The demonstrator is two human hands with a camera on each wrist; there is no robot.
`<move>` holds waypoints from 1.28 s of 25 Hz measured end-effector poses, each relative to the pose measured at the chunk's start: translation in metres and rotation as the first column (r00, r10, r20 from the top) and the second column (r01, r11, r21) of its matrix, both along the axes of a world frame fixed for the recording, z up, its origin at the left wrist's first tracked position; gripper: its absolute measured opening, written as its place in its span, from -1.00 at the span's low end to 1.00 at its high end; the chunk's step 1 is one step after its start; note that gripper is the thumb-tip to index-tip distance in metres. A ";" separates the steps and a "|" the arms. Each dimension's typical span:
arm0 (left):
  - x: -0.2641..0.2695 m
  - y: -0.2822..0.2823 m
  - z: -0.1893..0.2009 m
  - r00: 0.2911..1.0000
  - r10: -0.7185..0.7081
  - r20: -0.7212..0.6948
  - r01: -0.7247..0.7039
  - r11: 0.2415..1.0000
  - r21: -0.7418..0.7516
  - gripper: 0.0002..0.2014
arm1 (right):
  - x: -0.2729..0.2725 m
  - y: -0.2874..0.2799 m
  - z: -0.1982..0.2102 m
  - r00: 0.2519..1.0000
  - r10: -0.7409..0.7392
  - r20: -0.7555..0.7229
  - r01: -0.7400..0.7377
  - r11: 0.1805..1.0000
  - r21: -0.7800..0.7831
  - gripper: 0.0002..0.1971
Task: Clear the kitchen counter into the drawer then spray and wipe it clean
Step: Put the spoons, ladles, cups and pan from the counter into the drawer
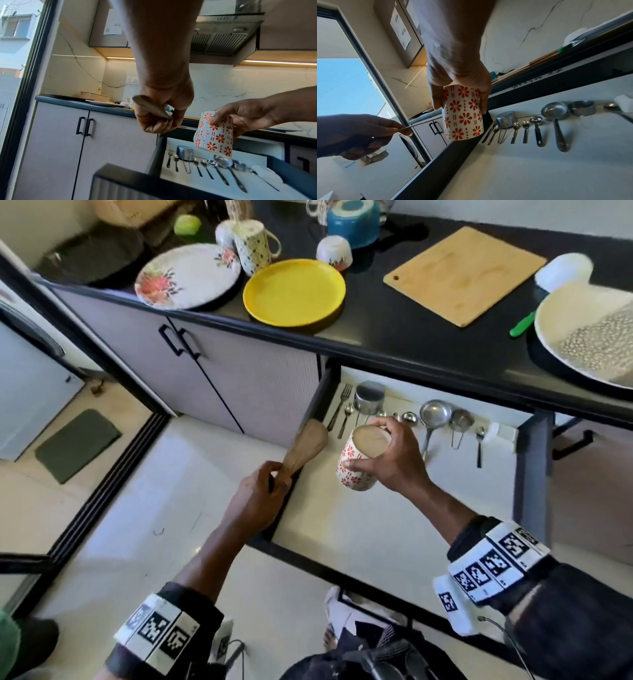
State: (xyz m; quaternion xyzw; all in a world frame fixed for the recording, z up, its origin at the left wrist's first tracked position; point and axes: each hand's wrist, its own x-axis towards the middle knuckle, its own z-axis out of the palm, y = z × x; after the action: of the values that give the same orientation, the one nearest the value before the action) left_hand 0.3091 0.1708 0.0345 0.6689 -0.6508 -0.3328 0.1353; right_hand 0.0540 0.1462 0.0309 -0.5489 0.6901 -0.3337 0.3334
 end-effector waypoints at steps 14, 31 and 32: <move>0.046 -0.103 -0.027 0.988 -0.120 -0.093 0.140 0.958 0.251 -0.80 | 0.094 -0.079 -0.073 0.956 -0.083 -0.283 0.154 0.958 0.240 -0.07; 0.062 -0.156 -0.025 0.870 -0.313 -0.380 0.395 0.904 0.161 -0.89 | 0.113 -0.076 -0.052 0.929 -0.328 -0.171 0.369 0.853 0.369 -0.04; 0.049 -0.156 -0.021 0.838 -0.330 -0.434 0.428 0.891 0.149 -0.87 | 0.104 -0.067 -0.044 0.924 -0.378 -0.055 0.374 0.867 0.328 -0.27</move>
State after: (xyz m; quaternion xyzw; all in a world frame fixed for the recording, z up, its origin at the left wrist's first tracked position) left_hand 0.3585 0.0147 0.0138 0.4553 -0.6846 -0.5578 0.1134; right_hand 0.1575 0.0790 -0.0134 -0.3380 0.8280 -0.2739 0.3538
